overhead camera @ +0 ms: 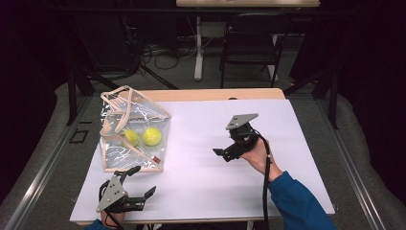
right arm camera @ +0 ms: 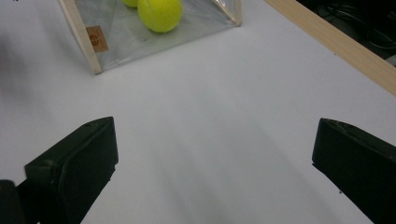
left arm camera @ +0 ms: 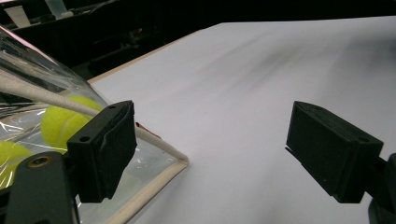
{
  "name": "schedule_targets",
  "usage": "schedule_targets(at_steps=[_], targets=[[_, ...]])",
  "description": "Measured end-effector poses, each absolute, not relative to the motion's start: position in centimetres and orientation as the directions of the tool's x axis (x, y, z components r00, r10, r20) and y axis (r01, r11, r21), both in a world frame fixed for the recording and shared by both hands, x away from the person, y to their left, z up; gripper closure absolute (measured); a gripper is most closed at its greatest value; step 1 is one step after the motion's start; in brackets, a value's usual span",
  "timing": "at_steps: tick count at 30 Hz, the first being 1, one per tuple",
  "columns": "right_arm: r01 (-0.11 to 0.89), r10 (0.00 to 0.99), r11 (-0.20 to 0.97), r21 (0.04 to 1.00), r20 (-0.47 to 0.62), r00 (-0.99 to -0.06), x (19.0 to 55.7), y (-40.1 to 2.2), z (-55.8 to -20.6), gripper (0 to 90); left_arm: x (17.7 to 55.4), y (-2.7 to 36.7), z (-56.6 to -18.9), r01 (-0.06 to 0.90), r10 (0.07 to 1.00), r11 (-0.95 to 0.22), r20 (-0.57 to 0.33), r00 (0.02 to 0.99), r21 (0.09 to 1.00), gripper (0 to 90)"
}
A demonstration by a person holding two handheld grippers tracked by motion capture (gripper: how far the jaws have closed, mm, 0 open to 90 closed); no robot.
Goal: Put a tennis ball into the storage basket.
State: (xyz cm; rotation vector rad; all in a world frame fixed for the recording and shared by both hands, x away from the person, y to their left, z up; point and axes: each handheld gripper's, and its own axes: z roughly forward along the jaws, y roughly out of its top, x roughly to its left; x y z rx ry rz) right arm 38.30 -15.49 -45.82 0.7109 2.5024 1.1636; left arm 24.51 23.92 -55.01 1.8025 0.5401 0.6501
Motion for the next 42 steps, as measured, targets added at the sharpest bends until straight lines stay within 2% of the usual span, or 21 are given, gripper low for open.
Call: schedule_targets(at_steps=[8, 23, 42], targets=[[0.311, 0.559, 0.564, 0.765, -0.077, -0.825, 36.5, -17.2, -47.4, 0.0, 24.5, 24.0, -55.0, 0.05, 0.644, -0.307, 0.169, 0.746, 0.95, 16.0], [0.336, 0.619, 0.498, 0.799, -0.057, -0.783, 32.9, -20.8, -51.3, 0.0, 24.5, 23.9, -55.0, 0.051, 0.643, -0.31, 0.17, 0.747, 0.949, 16.0], [0.385, 0.684, 0.448, 0.807, -0.032, -0.728, 29.6, -24.0, -54.7, 0.0, 24.5, 23.8, -55.1, 0.056, 0.644, -0.316, 0.171, 0.745, 0.947, 16.0]])
